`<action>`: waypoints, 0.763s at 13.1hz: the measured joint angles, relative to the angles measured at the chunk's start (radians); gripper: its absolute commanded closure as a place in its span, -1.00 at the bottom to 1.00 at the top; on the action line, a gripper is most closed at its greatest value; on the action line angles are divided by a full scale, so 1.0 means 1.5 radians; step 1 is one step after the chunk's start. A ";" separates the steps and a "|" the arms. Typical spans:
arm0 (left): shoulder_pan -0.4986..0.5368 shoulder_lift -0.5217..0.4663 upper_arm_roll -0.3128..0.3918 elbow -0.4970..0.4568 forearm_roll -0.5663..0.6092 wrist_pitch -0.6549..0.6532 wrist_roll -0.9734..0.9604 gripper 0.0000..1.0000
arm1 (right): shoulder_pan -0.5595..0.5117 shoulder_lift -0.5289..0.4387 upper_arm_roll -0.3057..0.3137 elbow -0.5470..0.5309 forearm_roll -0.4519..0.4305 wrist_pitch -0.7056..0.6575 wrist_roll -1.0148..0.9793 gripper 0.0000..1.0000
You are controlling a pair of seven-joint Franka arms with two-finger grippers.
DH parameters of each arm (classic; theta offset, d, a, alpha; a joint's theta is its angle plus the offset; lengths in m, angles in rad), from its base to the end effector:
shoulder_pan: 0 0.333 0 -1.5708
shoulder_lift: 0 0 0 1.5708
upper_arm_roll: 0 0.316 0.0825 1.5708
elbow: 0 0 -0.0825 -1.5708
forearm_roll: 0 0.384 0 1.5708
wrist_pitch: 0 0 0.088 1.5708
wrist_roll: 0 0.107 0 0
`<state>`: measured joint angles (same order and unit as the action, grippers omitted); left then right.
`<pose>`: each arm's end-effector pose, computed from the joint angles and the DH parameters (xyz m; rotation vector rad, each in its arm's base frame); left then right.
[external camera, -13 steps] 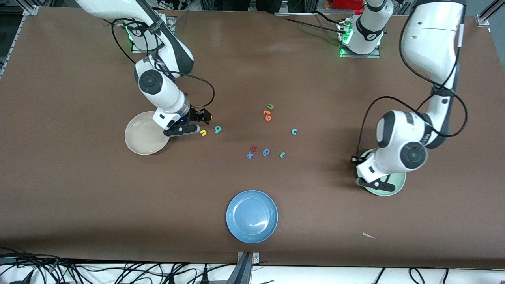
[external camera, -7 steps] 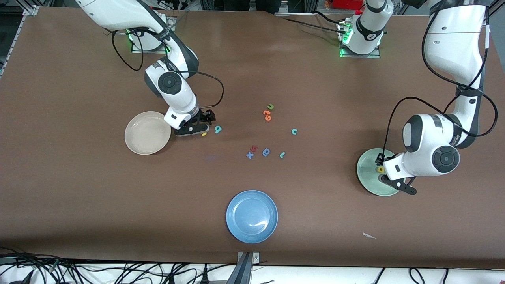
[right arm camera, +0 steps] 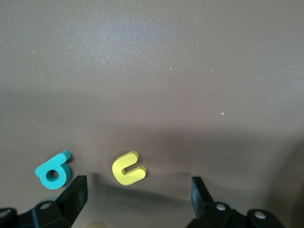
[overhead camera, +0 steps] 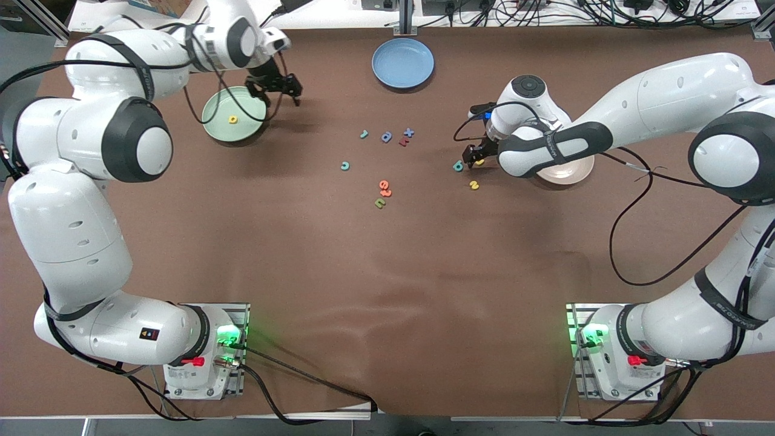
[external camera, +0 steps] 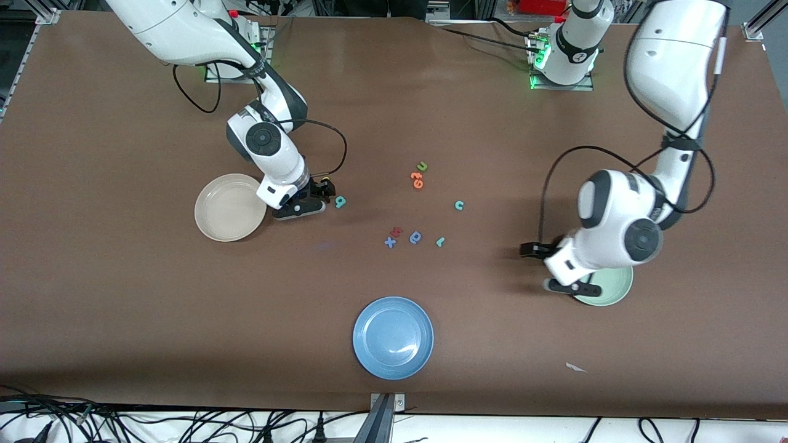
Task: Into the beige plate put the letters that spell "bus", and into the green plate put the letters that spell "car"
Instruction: 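Open the left gripper over the green plate to drop the yellow letter, then grasp the teal c with the left gripper while the right gripper lowers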
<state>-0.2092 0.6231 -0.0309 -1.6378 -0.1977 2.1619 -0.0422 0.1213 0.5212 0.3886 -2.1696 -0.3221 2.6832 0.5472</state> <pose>0.6569 -0.1664 0.2464 2.9729 -0.1106 -0.1834 0.4845 0.2877 0.1711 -3.0642 -0.3052 -0.0385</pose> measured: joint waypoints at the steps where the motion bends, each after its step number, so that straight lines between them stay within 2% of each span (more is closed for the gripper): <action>1: -0.031 -0.015 -0.001 -0.025 0.000 0.033 -0.042 -1.00 | 0.001 0.003 0.000 0.000 -0.001 0.002 0.000 -0.85; 4: -0.111 -0.063 -0.002 -0.140 0.000 0.154 -0.150 -1.00 | 0.010 0.008 -0.005 0.001 -0.009 0.012 0.000 -0.74; 6: -0.155 -0.073 -0.001 -0.194 0.004 0.216 -0.217 -1.00 | 0.015 0.008 -0.009 0.001 -0.011 0.012 0.000 -0.61; 10: -0.193 -0.073 -0.001 -0.229 0.096 0.232 -0.357 -0.83 | 0.020 0.008 -0.013 0.001 -0.020 0.016 0.000 -0.35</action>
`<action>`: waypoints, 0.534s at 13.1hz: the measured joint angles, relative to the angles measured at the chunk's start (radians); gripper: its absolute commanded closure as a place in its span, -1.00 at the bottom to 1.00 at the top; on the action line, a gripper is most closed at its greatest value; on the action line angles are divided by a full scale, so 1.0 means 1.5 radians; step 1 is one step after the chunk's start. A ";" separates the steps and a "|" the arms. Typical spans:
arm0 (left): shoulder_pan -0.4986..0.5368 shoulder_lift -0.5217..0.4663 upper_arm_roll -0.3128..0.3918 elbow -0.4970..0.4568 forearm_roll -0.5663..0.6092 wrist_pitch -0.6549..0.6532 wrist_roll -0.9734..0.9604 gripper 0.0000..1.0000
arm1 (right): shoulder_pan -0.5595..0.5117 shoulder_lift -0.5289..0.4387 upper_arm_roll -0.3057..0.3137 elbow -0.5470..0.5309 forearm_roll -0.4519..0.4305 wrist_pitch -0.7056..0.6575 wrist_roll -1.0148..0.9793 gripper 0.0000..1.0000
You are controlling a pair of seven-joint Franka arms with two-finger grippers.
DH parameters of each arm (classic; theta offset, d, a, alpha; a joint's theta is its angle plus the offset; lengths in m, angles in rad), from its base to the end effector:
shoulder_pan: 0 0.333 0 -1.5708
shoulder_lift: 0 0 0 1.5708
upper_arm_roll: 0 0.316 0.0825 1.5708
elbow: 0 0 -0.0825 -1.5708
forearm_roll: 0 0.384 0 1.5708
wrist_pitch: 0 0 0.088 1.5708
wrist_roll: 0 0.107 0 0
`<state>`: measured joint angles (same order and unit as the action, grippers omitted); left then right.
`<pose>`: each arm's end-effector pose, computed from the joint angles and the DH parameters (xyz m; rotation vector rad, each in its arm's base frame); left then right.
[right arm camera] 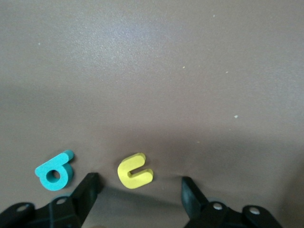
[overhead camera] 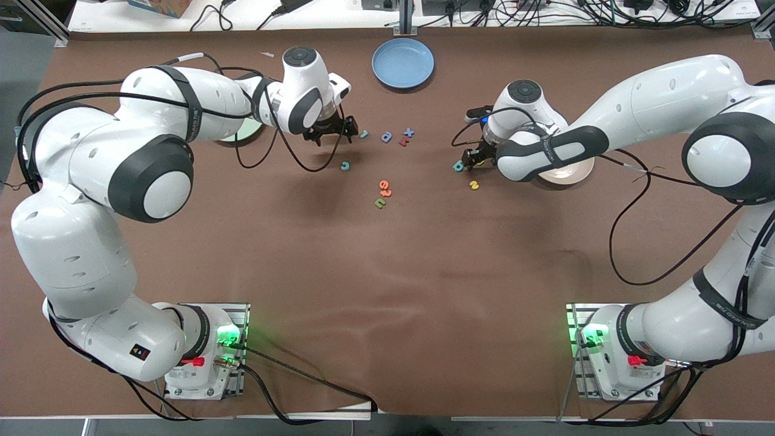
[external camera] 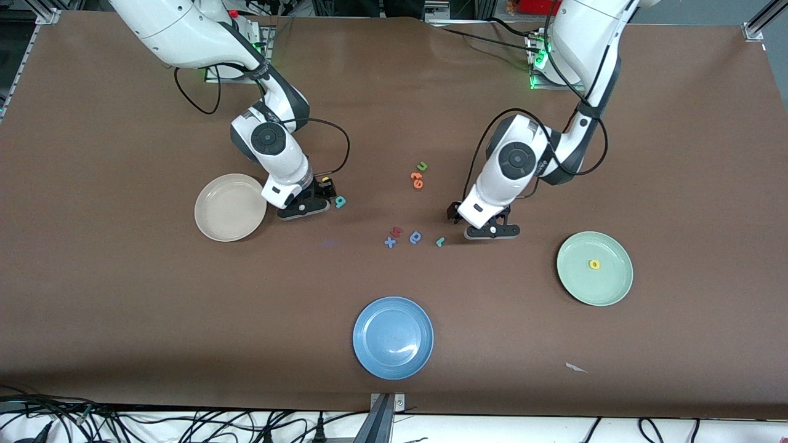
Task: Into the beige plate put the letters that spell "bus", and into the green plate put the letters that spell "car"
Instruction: 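Grasp the teal c with the left gripper while the right gripper lowers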
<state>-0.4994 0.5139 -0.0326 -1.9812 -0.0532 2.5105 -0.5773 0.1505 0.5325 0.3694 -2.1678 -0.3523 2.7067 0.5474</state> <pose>0.5296 -0.3106 0.2053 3.0896 0.1428 -0.0186 0.4810 0.2945 0.1660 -3.0629 -0.3646 -0.0657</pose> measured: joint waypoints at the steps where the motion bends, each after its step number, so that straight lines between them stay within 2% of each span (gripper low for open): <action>1: -0.008 0.001 0.000 -0.004 0.012 0.000 -0.026 -0.59 | 0.002 0.000 0.000 0.000 0.000 0.001 0.000 -0.30; 2: -0.016 0.002 0.000 -0.007 0.015 0.000 -0.043 -0.42 | 0.003 0.000 -0.001 0.001 -0.001 0.001 0.000 -0.26; 7: -0.035 0.010 0.000 -0.017 0.015 0.000 -0.085 -0.21 | 0.006 -0.001 -0.002 0.002 -0.001 0.002 0.000 -0.22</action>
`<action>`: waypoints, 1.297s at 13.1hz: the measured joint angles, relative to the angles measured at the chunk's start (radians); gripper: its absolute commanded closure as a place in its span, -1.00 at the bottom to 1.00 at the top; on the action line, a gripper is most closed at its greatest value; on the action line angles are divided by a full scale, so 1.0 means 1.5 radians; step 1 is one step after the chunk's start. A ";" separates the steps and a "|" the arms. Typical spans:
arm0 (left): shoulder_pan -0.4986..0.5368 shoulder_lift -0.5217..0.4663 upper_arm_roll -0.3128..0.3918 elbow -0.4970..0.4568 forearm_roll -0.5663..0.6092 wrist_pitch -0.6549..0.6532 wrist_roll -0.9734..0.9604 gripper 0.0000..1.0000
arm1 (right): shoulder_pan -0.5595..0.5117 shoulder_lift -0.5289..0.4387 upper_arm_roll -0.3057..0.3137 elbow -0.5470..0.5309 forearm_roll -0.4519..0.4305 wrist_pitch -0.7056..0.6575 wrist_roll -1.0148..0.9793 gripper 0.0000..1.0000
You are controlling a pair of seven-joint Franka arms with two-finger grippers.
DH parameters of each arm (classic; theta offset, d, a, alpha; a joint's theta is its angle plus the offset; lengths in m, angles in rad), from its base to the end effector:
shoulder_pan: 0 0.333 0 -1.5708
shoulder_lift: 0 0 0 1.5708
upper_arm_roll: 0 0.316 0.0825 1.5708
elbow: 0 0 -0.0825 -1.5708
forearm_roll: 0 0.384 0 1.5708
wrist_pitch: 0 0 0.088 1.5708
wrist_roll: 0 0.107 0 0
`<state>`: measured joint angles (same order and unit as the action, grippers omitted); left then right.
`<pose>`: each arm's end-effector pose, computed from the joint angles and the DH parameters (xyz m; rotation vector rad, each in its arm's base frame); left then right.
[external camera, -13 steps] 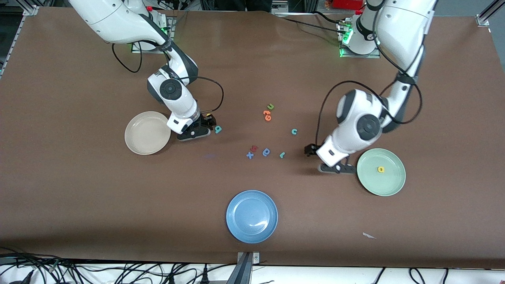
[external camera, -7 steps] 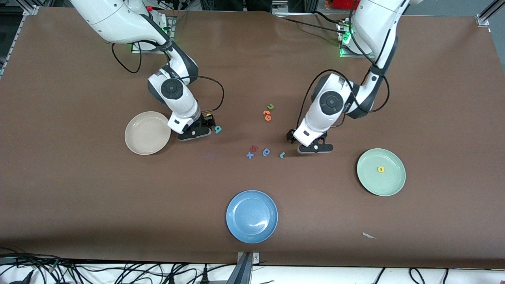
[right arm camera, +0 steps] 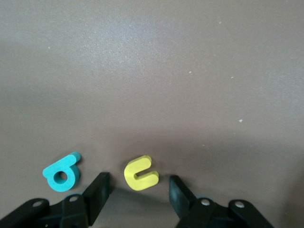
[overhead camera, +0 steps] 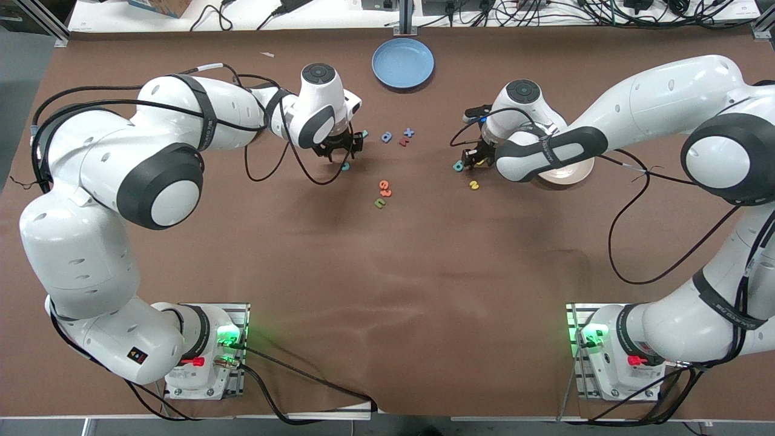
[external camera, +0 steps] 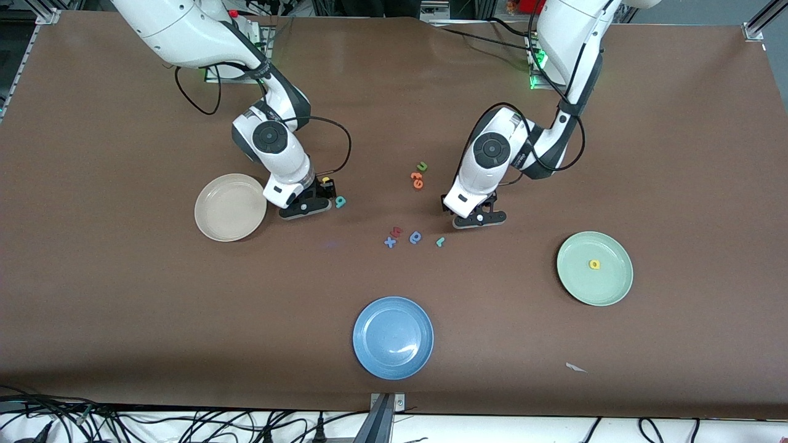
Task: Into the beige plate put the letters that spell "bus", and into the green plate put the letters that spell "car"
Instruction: 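Grasp the teal c with the left gripper while the right gripper lowers, then carry the teal c to the green plate while the right gripper grasps yellow u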
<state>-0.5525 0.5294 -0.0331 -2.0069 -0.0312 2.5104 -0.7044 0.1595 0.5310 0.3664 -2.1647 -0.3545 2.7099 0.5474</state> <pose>0.5023 -0.3325 0.1862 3.1200 0.2321 -0.0650 0.4807 0.2980 0.1677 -3.0602 -0.3766 -0.0771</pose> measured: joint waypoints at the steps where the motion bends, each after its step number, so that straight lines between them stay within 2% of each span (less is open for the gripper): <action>1: 0.000 0.002 0.000 -0.001 0.000 0.000 0.000 -0.15 | 0.000 0.000 0.000 0.000 -0.004 0.000 0.000 -0.21; 5: -0.001 0.012 -0.005 -0.002 0.000 0.000 -0.007 0.10 | 0.001 0.000 0.000 0.001 -0.029 0.001 0.000 -0.08; 7: -0.003 0.013 -0.006 -0.003 0.000 0.000 -0.014 0.39 | 0.001 0.000 -0.001 0.002 -0.034 0.002 0.000 -0.01; 11: -0.005 0.013 -0.007 -0.003 0.000 0.000 -0.023 0.69 | 0.001 -0.001 -0.002 0.002 -0.037 0.003 0.000 0.17; 15: -0.005 0.013 -0.006 -0.002 0.000 -0.001 -0.026 0.84 | 0.001 -0.001 -0.004 0.004 -0.037 0.003 0.000 0.39; 17: 0.008 0.012 -0.004 0.009 0.000 -0.035 0.003 0.84 | 0.002 -0.003 -0.004 0.004 -0.038 0.003 0.000 0.50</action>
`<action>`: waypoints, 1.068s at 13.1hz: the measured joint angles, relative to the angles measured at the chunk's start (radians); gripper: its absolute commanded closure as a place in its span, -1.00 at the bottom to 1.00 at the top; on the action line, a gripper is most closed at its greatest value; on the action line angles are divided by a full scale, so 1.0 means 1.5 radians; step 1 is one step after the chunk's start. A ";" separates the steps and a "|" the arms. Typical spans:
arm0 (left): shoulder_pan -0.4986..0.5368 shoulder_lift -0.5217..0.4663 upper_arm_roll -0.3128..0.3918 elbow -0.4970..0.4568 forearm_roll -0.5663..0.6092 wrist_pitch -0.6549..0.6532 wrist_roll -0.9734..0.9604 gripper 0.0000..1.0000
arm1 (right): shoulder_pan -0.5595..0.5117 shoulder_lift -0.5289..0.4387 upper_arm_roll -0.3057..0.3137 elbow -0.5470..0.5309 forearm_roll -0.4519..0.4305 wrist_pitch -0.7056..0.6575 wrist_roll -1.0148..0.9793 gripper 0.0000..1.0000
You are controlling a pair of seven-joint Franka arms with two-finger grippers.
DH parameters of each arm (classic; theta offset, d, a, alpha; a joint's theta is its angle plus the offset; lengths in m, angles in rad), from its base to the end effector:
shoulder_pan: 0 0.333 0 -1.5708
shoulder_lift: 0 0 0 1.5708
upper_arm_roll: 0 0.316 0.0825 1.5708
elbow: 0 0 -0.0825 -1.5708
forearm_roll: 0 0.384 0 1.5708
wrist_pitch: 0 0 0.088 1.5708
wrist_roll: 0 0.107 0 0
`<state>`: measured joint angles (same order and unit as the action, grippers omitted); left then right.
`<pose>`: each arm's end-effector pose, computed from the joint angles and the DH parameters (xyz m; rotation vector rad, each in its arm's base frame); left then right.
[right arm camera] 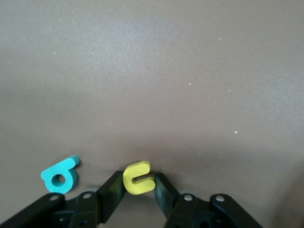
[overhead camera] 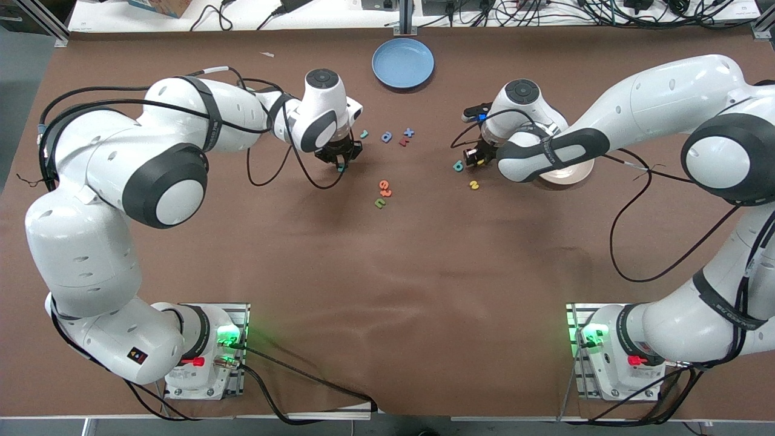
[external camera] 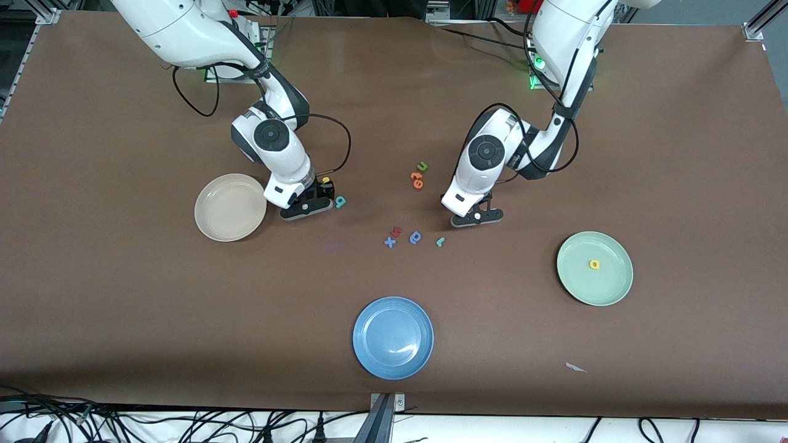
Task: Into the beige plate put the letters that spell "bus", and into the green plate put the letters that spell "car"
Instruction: 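Carry the teal c to the green plate while the right gripper grasps yellow u, then release the teal c on the green plate while the right gripper drops u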
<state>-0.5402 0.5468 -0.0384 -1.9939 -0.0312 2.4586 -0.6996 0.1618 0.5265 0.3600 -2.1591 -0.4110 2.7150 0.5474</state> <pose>0.5016 -0.3273 0.1763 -3.1120 -0.2351 0.1388 0.4836 0.2986 0.1718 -3.0670 -0.4500 -0.1239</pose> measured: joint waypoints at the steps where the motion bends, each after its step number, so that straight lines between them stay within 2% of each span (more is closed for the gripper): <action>1: 0.021 -0.002 0.001 0.018 0.000 -0.041 0.036 0.84 | 0.000 -0.002 -0.001 0.000 0.000 0.000 0.000 0.51; 3: 0.088 -0.011 0.005 0.073 0.000 -0.130 0.132 0.84 | 0.000 -0.005 -0.006 0.001 -0.004 0.000 -0.001 0.51; 5: 0.156 -0.019 0.007 0.117 0.000 -0.183 0.231 0.84 | 0.000 -0.008 -0.015 0.001 -0.007 -0.005 -0.006 0.51; 9: 0.261 -0.014 0.010 0.143 0.007 -0.218 0.423 0.82 | -0.002 -0.052 -0.032 0.008 -0.007 -0.070 -0.054 0.51; 11: 0.290 0.000 0.016 0.146 0.060 -0.218 0.479 0.77 | -0.010 -0.092 -0.039 0.010 -0.007 -0.123 -0.098 0.50; 12: 0.302 0.008 0.017 0.151 0.100 -0.217 0.496 0.55 | -0.022 -0.113 -0.042 0.010 -0.007 -0.149 -0.131 0.49; 13: 0.314 0.018 0.017 0.162 0.137 -0.217 0.515 -0.53 | -0.041 -0.130 -0.043 0.010 -0.007 -0.169 -0.170 0.46; 14: 0.322 0.030 0.017 0.174 0.168 -0.217 0.535 -0.96 | -0.065 -0.141 -0.044 0.010 -0.007 -0.181 -0.210 0.43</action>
<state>-0.0569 0.5919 -0.0123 -1.7327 0.2207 2.1329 0.1022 0.0651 0.3151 0.2934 -2.1441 -0.4214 2.4428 0.2319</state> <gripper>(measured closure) 0.771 0.678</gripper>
